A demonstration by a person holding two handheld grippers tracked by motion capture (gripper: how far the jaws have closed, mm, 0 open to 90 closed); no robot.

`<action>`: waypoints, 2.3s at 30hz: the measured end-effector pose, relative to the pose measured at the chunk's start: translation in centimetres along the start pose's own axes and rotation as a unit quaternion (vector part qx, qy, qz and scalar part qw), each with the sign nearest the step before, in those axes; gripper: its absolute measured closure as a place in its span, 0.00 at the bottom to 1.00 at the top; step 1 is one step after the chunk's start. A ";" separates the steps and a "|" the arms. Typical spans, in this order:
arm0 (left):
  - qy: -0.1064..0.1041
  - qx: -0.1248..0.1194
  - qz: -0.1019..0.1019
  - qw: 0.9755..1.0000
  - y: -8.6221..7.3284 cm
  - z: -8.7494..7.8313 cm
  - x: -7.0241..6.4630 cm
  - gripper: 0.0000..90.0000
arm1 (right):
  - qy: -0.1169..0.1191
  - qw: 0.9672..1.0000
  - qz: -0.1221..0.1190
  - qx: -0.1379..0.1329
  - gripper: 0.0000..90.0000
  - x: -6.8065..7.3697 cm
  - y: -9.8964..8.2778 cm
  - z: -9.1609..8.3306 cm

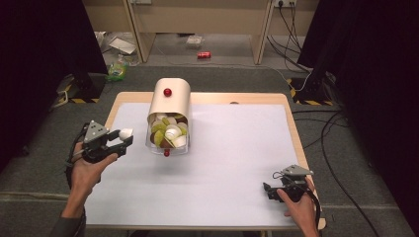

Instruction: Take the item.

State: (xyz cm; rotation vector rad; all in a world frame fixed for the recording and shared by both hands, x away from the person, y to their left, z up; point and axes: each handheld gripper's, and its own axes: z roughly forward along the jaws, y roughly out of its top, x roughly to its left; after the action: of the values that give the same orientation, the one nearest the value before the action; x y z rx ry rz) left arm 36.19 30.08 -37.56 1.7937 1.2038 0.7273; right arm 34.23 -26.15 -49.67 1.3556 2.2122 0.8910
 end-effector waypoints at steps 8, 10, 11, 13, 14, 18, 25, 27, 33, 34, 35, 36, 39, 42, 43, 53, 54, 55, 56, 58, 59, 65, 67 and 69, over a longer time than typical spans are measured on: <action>0.012 0.020 -0.015 1.000 -2.4 1.3 0.8 0.51 | 0.000 1.000 0.001 0.000 0.02 0.0 0.0 0.0; 0.012 0.025 -0.018 0.999 -2.9 1.6 0.9 0.51 | 0.000 1.000 0.000 0.000 0.02 0.0 0.0 0.0; 0.014 0.028 -0.018 0.999 -3.1 1.8 0.9 0.51 | 0.000 1.000 0.001 0.000 0.02 0.0 0.0 0.0; 0.016 0.031 -0.022 0.999 -3.6 2.0 1.0 0.51 | 0.000 1.000 0.001 0.000 0.02 0.0 0.0 0.0; 0.015 0.034 -0.022 0.999 -3.8 2.1 1.0 0.51 | 0.000 1.000 0.001 0.000 0.02 0.0 0.0 0.0; 0.023 0.040 -0.020 0.999 -4.4 2.5 1.1 0.51 | 0.000 1.000 0.001 0.000 0.02 0.0 0.0 0.0; 0.029 0.054 -0.021 0.998 -5.4 2.9 1.3 0.51 | 0.000 1.000 0.001 0.000 0.02 0.0 0.0 0.0; 0.028 0.055 -0.021 0.998 -5.5 3.0 1.4 0.51 | 0.000 1.000 0.001 0.000 0.02 0.0 0.0 0.0; 0.028 0.058 -0.022 0.998 -5.7 3.1 1.4 0.51 | 0.000 1.000 0.001 0.000 0.02 0.0 0.0 0.0; 0.028 0.058 -0.023 0.998 -5.7 3.1 1.4 0.51 | 0.000 1.000 0.000 0.000 0.02 0.0 0.0 0.0; 0.029 0.059 -0.023 0.998 -5.8 3.2 1.4 0.51 | 0.000 1.000 0.000 0.000 0.02 0.0 0.0 0.0; 0.029 0.059 -0.022 0.998 -5.8 3.2 1.4 0.51 | 0.000 1.000 0.001 0.000 0.02 0.0 0.0 0.0; 0.032 0.063 -0.021 0.997 -6.0 3.4 1.3 0.51 | 0.000 1.000 0.001 0.000 0.02 0.0 0.0 0.0; 0.030 0.066 -0.019 0.997 -6.2 3.6 1.3 0.51 | 0.000 1.000 0.000 0.000 0.02 0.0 0.0 0.0; 0.031 0.068 -0.018 0.997 -6.2 3.6 1.2 0.51 | 0.000 1.000 0.001 0.000 0.02 0.0 0.0 0.0; 0.042 0.090 0.011 0.995 -6.8 4.5 0.4 0.51 | 0.000 1.000 0.001 0.000 0.02 0.0 0.0 0.0; 0.043 0.093 0.013 0.995 -6.8 4.6 0.4 0.51 | 0.000 1.000 0.001 0.000 0.02 0.0 0.0 0.0; 0.047 0.096 0.019 0.994 -6.9 4.7 0.3 0.51 | 0.000 1.000 0.001 0.000 0.02 0.0 0.0 0.0; 0.051 0.098 0.025 0.994 -6.9 4.7 0.3 0.51 | 0.000 1.000 0.001 0.000 0.02 0.0 0.0 0.0; 0.053 0.102 0.030 0.993 -6.9 4.7 0.3 0.51 | 0.000 1.000 0.001 0.000 0.02 0.0 0.0 0.0; 0.055 0.104 0.032 0.993 -7.0 4.7 0.3 0.51 | 0.000 1.000 0.001 0.000 0.02 0.0 0.0 0.0; 0.063 0.120 0.047 0.990 -7.6 5.2 0.5 0.51 | 0.000 1.000 0.001 0.000 0.02 0.0 0.0 0.0; 0.074 0.129 0.054 0.987 -7.8 5.4 0.4 0.51 | 0.000 1.000 0.001 0.000 0.02 0.0 0.0 0.0; 0.078 0.133 0.059 0.986 -8.1 5.6 0.5 0.51 | 0.000 1.000 0.001 0.000 0.02 0.0 0.0 0.0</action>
State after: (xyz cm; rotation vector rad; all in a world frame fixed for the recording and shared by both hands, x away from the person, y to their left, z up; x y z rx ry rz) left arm 37.31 30.26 -47.31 2.0730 1.3584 0.8190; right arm 34.23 -26.14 -49.67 1.3577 2.2112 0.8923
